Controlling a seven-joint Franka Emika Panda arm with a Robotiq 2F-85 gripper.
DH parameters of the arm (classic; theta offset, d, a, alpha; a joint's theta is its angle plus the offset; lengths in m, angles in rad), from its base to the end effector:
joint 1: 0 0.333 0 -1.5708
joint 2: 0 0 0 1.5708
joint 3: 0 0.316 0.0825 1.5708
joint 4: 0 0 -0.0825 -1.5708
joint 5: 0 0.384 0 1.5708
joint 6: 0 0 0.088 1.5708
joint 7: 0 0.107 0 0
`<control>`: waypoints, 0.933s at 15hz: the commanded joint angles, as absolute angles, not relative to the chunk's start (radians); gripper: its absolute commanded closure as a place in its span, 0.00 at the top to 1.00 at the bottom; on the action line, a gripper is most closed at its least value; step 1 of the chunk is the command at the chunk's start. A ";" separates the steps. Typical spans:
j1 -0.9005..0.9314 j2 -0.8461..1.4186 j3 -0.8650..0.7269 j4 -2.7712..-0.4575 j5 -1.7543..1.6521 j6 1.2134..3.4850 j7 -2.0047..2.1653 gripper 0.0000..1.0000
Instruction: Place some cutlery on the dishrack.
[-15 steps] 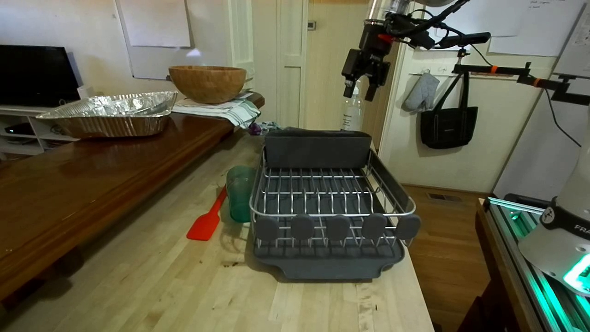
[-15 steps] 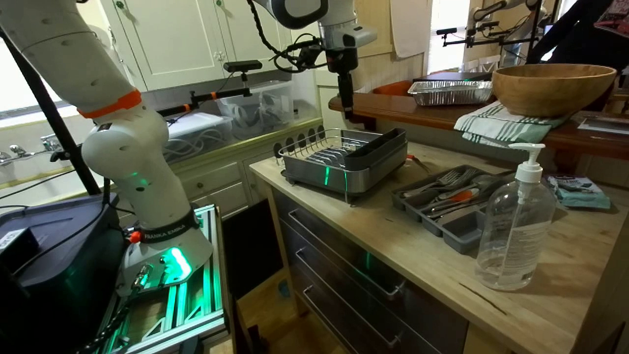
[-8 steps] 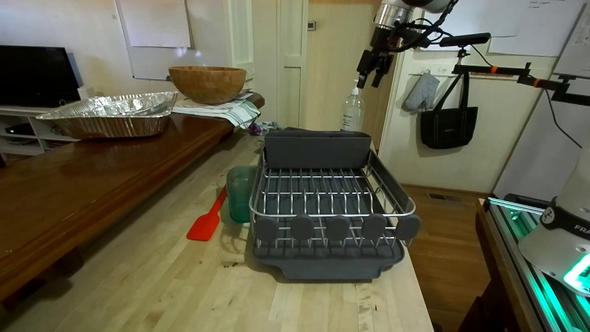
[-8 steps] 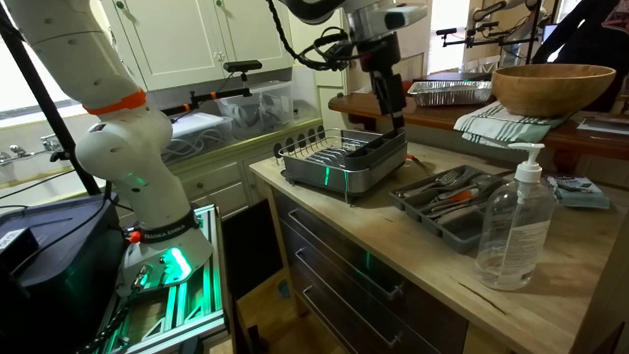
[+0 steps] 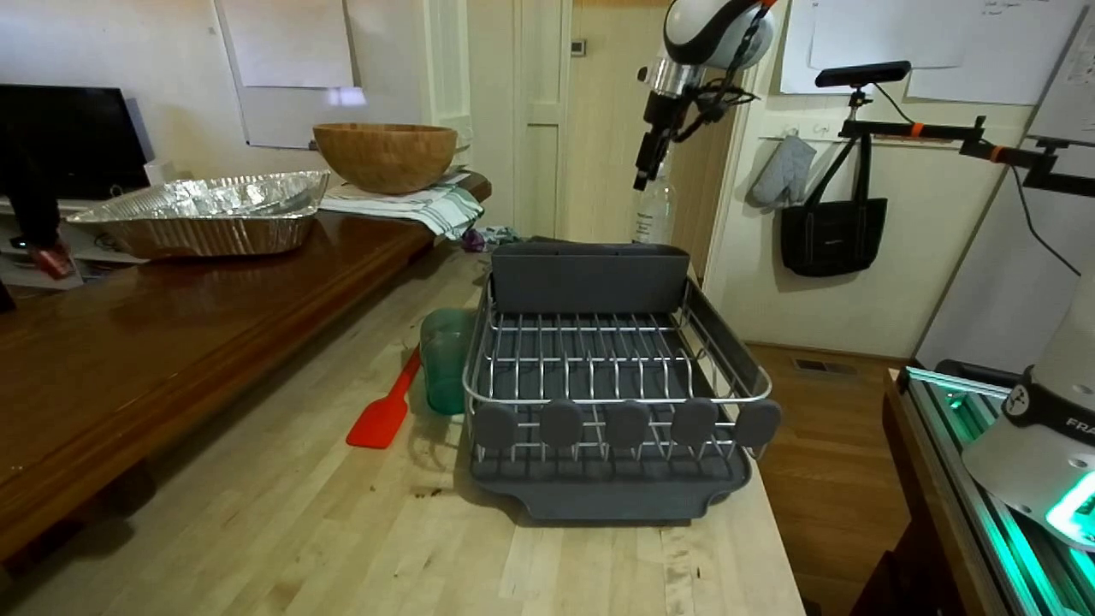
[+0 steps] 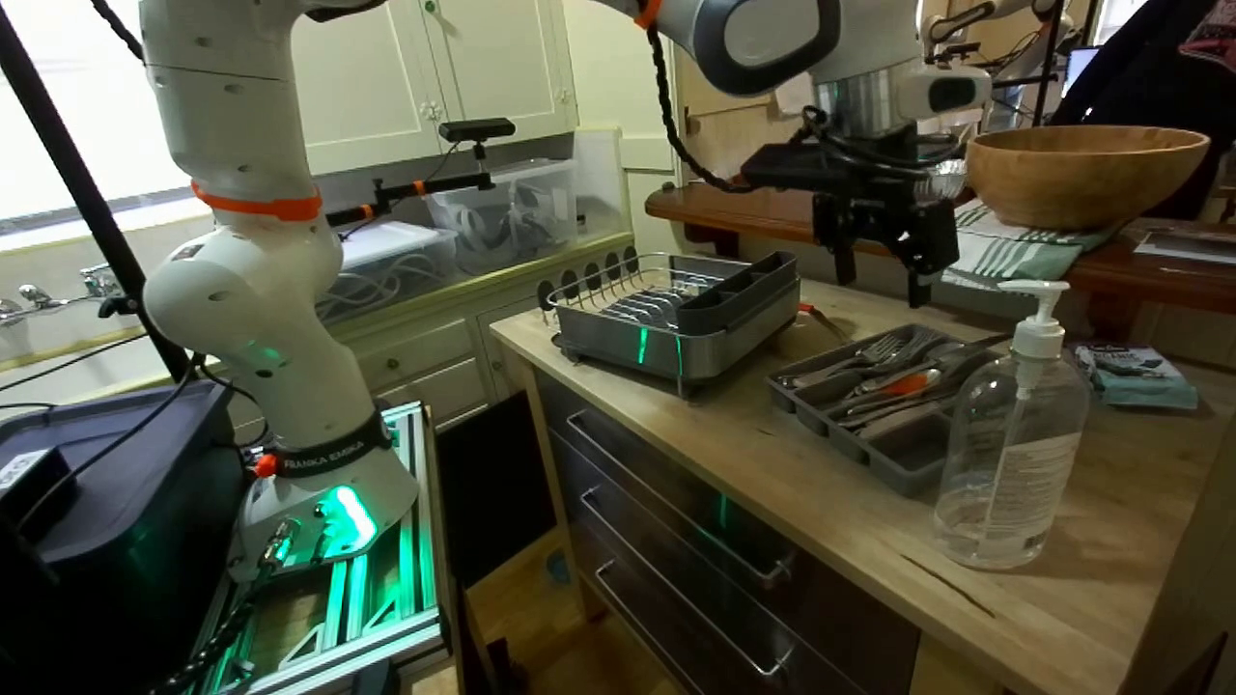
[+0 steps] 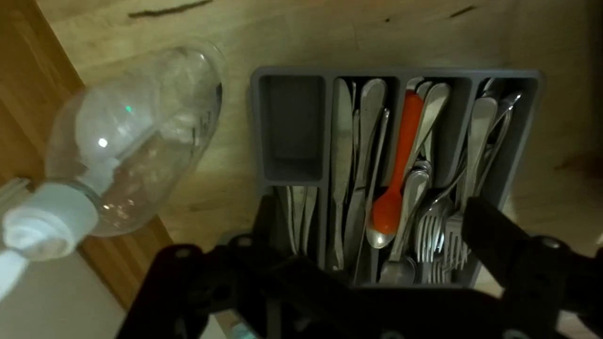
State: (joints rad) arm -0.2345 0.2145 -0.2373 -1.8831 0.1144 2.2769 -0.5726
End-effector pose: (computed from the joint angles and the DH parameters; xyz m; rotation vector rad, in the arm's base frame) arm 0.5627 -0.2756 0.4164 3.0733 0.0685 0.2830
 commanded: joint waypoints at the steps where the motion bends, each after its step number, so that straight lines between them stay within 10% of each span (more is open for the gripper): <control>1: -0.277 0.330 -0.172 -1.769 0.140 2.238 -0.677 1.00; 14: -0.304 0.389 -0.143 -1.733 0.104 2.204 -0.553 1.00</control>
